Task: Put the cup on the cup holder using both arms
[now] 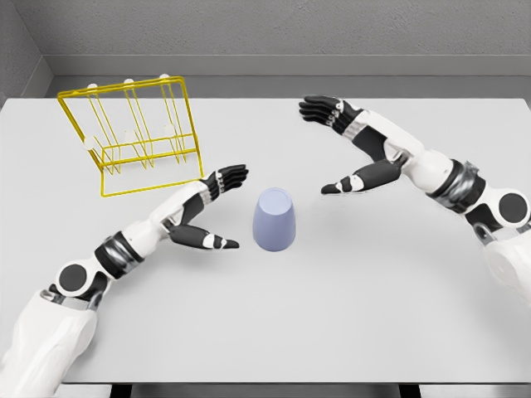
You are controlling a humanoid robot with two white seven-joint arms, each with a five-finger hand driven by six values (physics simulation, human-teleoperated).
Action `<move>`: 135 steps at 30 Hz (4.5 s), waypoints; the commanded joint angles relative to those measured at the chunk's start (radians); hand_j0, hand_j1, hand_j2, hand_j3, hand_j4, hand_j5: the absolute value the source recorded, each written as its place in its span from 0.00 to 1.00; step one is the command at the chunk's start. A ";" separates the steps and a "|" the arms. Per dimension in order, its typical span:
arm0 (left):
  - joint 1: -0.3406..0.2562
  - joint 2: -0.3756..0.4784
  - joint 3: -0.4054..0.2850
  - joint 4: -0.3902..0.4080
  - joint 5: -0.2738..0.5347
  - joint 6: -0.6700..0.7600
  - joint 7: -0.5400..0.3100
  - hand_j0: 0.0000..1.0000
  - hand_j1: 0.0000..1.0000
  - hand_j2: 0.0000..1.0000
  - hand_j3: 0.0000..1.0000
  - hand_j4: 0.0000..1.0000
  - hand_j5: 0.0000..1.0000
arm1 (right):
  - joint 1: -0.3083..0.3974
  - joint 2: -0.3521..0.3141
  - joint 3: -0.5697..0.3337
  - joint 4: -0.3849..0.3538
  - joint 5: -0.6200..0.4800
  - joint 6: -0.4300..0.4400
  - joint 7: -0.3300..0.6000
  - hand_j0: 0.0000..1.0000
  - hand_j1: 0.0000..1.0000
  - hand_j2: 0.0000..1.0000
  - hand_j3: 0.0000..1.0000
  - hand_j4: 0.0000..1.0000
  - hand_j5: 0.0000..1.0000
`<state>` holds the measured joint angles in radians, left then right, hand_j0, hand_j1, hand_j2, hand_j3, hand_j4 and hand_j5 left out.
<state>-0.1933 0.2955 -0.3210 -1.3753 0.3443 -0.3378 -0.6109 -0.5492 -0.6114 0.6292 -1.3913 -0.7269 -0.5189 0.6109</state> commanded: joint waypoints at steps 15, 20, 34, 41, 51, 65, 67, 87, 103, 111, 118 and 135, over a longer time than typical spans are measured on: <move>-0.035 -0.050 -0.003 0.127 0.005 -0.010 0.000 1.00 1.00 1.00 1.00 1.00 1.00 | -0.130 -0.266 0.089 0.032 0.596 -0.092 0.000 1.00 1.00 1.00 1.00 1.00 1.00; -0.029 -0.047 -0.024 0.114 0.005 -0.038 0.000 1.00 1.00 1.00 1.00 1.00 1.00 | -0.184 -0.284 0.090 0.032 0.790 -0.092 -0.089 1.00 1.00 1.00 1.00 1.00 1.00; -0.034 -0.050 -0.069 0.087 0.004 -0.040 0.000 1.00 1.00 1.00 1.00 1.00 1.00 | -0.178 -0.292 0.089 0.044 0.788 -0.092 -0.091 1.00 1.00 1.00 1.00 1.00 1.00; -0.055 -0.059 -0.066 0.102 0.004 -0.035 0.000 1.00 1.00 1.00 1.00 1.00 1.00 | -0.178 -0.294 0.084 0.049 0.787 -0.092 -0.091 1.00 1.00 1.00 1.00 1.00 1.00; -0.066 -0.096 -0.069 0.140 -0.019 -0.037 0.000 1.00 1.00 1.00 1.00 1.00 1.00 | -0.178 -0.286 0.086 0.054 0.787 -0.092 -0.091 1.00 1.00 1.00 1.00 1.00 1.00; -0.081 -0.119 -0.089 0.160 -0.033 -0.035 0.000 1.00 1.00 1.00 1.00 1.00 1.00 | -0.179 -0.289 0.084 0.055 0.787 -0.092 -0.091 1.00 1.00 1.00 1.00 1.00 1.00; -0.083 -0.119 -0.089 0.160 -0.033 -0.035 0.000 1.00 1.00 1.00 1.00 1.00 1.00 | -0.179 -0.289 0.084 0.055 0.787 -0.092 -0.091 1.00 1.00 1.00 1.00 1.00 1.00; -0.104 -0.147 -0.092 0.194 -0.045 -0.037 0.000 1.00 1.00 1.00 1.00 1.00 1.00 | -0.181 -0.286 0.084 0.055 0.788 -0.092 -0.091 1.00 1.00 1.00 1.00 1.00 1.00; -0.104 -0.150 -0.102 0.194 -0.044 -0.037 0.000 0.43 0.43 0.43 0.43 0.43 0.43 | -0.178 -0.286 0.084 0.055 0.788 -0.092 -0.089 1.00 1.00 1.00 1.00 1.00 1.00; -0.103 -0.139 -0.093 0.191 -0.041 -0.037 0.000 0.39 0.39 0.39 0.39 0.39 0.39 | -0.179 -0.286 0.084 0.055 0.788 -0.092 -0.089 1.00 1.00 1.00 1.00 1.00 1.00; -0.063 -0.134 -0.060 0.039 -0.027 -0.027 0.000 0.37 0.37 0.37 0.37 0.37 0.37 | -0.179 -0.286 0.084 0.055 0.788 -0.092 -0.091 1.00 1.00 1.00 1.00 1.00 1.00; -0.002 0.169 0.033 -0.245 0.259 0.008 0.000 0.36 0.36 0.36 0.36 0.36 0.36 | -0.178 -0.286 0.084 0.055 0.788 -0.092 -0.089 1.00 1.00 1.00 1.00 1.00 1.00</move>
<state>-0.1964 0.4202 -0.2949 -1.6032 0.5505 -0.3327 -0.6119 -0.7271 -0.8963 0.7141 -1.3358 0.0683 -0.6134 0.5212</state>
